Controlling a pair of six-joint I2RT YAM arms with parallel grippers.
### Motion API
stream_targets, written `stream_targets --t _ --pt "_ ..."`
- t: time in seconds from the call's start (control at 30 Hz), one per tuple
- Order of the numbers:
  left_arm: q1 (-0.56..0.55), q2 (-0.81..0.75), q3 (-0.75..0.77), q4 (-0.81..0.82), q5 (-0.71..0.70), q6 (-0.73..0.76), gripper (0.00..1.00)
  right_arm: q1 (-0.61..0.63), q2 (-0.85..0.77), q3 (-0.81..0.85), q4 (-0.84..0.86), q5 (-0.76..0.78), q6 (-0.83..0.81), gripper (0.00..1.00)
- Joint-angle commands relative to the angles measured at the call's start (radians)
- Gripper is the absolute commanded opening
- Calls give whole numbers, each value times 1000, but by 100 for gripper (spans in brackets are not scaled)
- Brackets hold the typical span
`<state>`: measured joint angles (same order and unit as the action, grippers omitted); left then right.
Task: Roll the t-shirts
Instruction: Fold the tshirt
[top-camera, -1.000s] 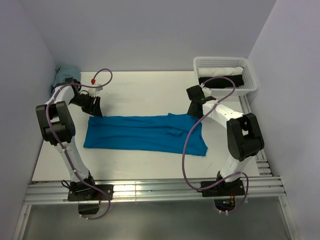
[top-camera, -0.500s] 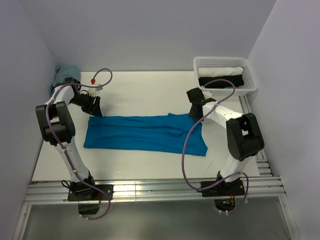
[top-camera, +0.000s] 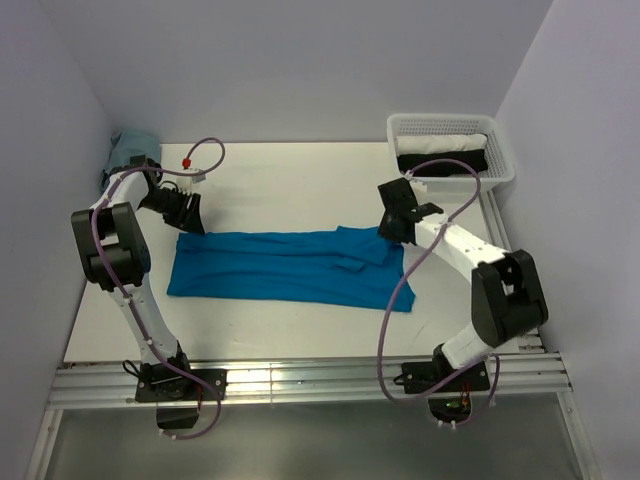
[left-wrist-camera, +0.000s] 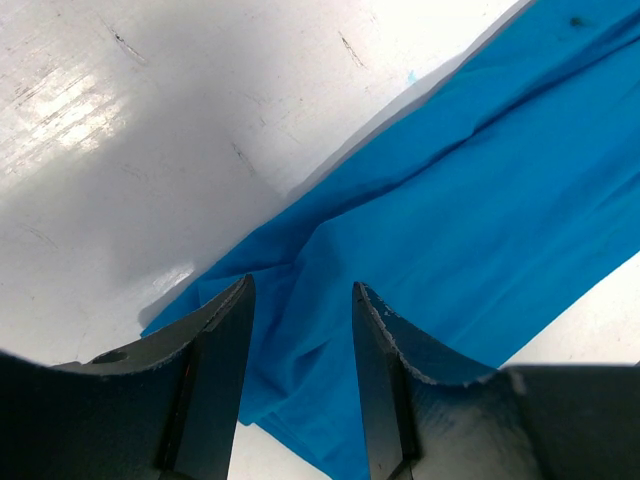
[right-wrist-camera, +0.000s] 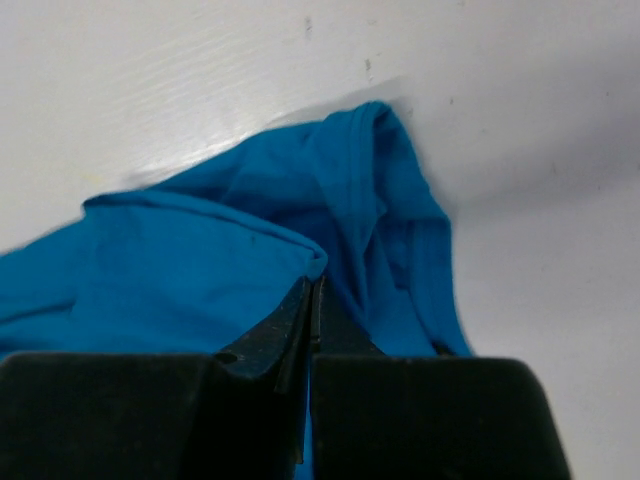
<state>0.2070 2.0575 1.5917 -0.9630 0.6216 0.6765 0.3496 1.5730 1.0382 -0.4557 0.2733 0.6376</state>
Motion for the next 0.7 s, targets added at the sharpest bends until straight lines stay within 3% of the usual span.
stream_targets --t 0.0,0.53,0.63,0.67 --pt "-4 -43 -1 -5 6 14 49 34 -120 -41 22 -20 -13 0" --pt "-4 -51 -13 -11 3 29 48 212 -427 -430 28 -91 177 0" --pt "-3 -50 -13 -13 1 31 48 229 -432 -474 29 -89 209 3" --pt "-4 -51 -12 -11 1 29 48 232 -429 -478 29 -89 212 9"
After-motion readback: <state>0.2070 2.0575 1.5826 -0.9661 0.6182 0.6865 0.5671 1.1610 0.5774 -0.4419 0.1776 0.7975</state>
